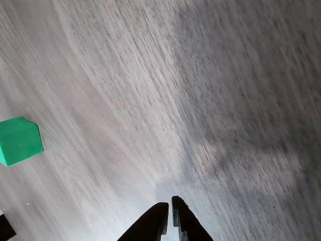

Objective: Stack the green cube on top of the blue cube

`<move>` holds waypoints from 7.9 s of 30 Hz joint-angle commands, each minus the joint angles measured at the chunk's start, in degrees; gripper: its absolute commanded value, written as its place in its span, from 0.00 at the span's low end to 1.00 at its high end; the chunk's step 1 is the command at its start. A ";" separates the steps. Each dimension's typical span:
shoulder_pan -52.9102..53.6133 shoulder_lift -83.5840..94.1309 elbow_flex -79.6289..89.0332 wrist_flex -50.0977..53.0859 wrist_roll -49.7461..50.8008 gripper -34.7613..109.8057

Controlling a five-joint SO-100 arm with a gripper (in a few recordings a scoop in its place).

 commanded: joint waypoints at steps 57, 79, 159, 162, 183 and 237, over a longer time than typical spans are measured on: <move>-1.93 1.41 0.09 0.62 -0.35 0.24; 0.26 0.70 -7.82 -3.87 0.79 0.24; 23.99 -120.59 -118.21 6.33 -1.76 0.24; 24.87 -123.93 -122.26 7.29 -2.46 0.24; 25.49 -132.89 -129.29 7.91 -2.55 0.24; -0.26 -39.29 -46.93 -0.35 6.24 0.46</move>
